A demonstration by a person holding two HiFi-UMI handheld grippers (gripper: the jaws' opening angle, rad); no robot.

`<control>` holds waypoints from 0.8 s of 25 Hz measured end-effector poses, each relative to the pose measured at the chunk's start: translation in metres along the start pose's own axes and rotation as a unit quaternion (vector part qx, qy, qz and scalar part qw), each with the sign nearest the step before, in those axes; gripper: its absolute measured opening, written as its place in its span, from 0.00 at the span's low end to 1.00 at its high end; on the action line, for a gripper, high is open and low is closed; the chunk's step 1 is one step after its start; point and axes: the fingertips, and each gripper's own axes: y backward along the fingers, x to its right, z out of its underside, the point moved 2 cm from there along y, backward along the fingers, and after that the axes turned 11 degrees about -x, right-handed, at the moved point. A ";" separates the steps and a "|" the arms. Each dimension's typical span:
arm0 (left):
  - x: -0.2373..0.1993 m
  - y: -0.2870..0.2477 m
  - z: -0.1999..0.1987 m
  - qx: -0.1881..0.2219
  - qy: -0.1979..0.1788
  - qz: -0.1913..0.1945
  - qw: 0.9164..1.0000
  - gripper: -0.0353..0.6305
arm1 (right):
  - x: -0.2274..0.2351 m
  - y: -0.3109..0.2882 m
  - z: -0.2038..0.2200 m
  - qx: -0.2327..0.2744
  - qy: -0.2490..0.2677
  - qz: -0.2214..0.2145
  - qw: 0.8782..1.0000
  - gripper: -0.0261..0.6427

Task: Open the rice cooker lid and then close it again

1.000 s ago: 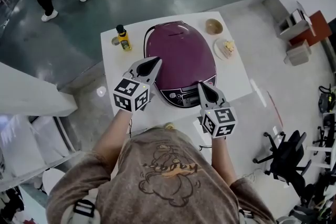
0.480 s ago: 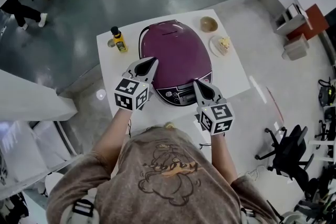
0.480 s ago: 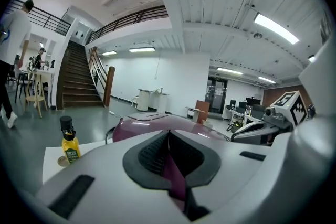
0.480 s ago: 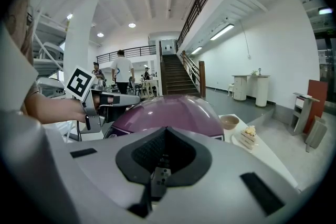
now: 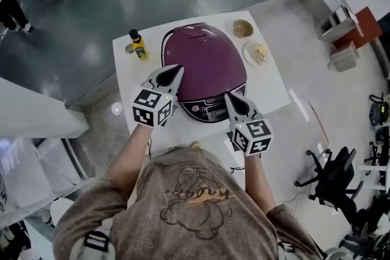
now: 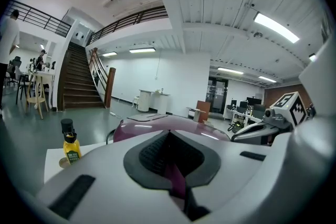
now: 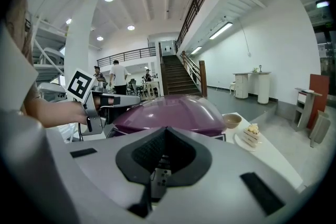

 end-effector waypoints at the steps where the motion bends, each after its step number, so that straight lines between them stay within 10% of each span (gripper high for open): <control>1: 0.000 0.000 0.000 -0.001 -0.001 0.000 1.000 0.08 | 0.000 0.000 -0.001 0.002 -0.003 -0.003 1.000 0.04; 20: -0.008 0.020 -0.078 0.033 -0.035 0.012 0.999 0.08 | 0.000 -0.001 -0.001 0.011 0.003 0.003 1.000 0.04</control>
